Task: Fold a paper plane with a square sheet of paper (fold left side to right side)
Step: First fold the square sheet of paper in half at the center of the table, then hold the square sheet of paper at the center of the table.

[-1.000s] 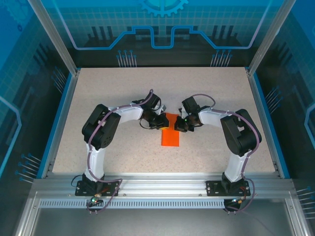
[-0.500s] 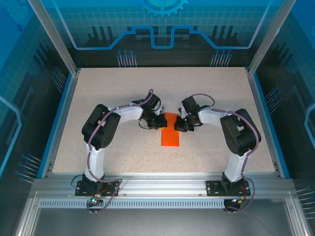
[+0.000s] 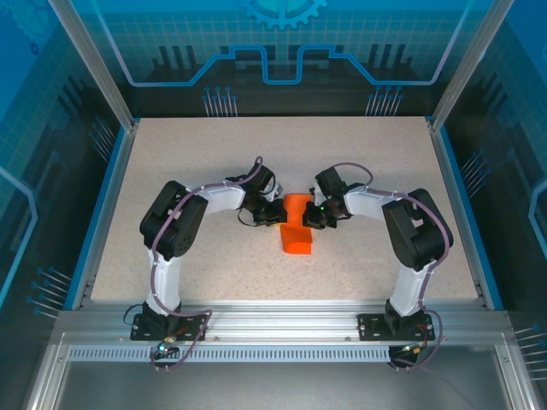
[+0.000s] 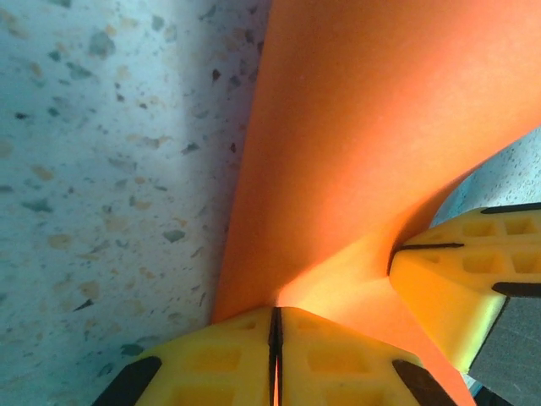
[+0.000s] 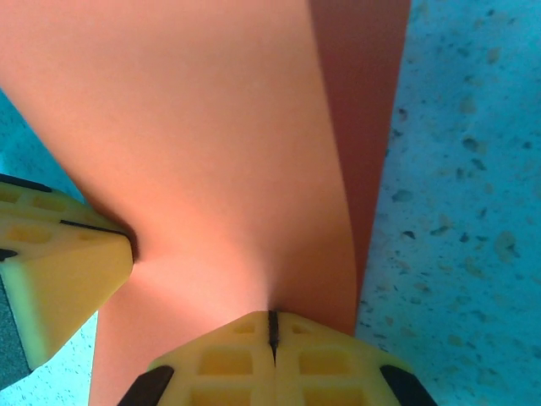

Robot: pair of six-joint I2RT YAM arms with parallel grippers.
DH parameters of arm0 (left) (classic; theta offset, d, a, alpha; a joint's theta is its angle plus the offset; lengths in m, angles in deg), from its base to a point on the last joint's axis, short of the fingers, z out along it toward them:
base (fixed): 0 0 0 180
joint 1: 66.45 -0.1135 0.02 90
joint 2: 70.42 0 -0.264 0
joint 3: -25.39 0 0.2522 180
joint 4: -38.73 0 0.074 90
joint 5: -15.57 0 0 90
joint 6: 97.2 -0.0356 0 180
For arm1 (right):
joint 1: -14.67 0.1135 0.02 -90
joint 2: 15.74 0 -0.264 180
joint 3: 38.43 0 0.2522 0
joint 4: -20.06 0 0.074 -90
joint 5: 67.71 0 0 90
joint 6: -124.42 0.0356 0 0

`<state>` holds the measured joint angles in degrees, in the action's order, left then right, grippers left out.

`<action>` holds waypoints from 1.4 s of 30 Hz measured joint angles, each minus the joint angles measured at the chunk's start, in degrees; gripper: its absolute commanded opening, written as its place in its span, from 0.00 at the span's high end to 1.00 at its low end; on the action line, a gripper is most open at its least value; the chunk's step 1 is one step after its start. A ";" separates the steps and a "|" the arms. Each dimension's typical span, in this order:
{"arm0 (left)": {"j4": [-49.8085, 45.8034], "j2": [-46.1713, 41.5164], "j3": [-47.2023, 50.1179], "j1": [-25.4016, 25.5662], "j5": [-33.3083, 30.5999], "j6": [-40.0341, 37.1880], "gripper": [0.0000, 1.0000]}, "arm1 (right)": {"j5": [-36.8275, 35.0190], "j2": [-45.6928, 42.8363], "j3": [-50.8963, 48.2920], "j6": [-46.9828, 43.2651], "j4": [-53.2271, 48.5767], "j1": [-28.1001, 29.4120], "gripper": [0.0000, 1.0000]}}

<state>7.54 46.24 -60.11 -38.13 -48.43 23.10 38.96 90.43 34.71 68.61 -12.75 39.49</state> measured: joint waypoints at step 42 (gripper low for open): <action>2.78 0.94 -0.15 2.71 1.90 -1.25 0.87 | 1.95 -0.20 -0.63 -0.20 1.81 -0.22 1.00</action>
<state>10.31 47.18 -60.27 -35.42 -46.53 21.86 40.90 90.23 34.07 68.42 -10.94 39.27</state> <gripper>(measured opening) 0.132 0.044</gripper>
